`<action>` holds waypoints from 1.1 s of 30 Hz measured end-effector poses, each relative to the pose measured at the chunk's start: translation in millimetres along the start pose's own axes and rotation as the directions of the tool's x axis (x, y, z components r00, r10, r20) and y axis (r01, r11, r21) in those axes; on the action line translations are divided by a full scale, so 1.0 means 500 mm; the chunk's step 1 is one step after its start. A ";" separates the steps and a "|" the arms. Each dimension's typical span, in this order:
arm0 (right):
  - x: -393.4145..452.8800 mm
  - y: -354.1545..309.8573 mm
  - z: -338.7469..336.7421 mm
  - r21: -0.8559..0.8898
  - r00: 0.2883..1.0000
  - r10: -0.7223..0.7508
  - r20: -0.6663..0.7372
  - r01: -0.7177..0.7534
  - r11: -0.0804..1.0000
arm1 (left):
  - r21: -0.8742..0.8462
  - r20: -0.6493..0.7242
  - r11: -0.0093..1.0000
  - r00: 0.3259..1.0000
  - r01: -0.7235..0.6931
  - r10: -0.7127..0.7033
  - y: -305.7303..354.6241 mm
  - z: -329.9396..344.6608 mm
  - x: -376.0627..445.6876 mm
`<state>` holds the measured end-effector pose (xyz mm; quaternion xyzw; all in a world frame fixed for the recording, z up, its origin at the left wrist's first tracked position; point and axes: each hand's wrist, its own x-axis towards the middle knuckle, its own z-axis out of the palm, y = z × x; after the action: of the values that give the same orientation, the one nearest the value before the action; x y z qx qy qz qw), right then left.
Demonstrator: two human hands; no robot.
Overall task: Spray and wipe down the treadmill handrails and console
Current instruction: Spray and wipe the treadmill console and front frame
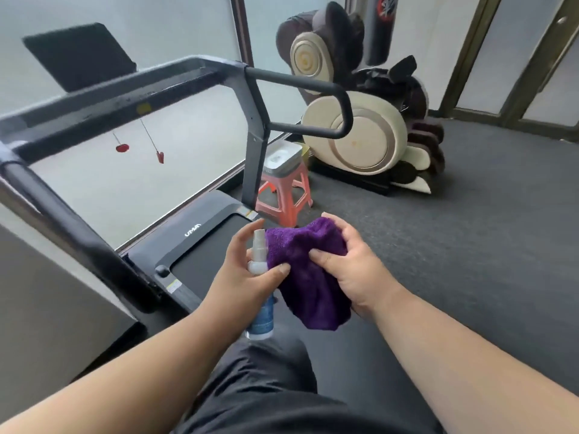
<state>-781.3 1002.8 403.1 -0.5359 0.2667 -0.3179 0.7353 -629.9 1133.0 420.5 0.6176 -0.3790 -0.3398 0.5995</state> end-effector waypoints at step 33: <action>0.943 -0.318 0.188 -0.312 0.893 0.195 0.405 -0.065 0.948 | 0.119 -0.611 0.986 0.792 0.113 -0.017 0.283 -0.177 0.751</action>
<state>-432.3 670.2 557.6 -0.6753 0.1770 -0.0988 0.7091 -380.1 847.7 579.0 0.7498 -0.1694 -0.1145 0.6293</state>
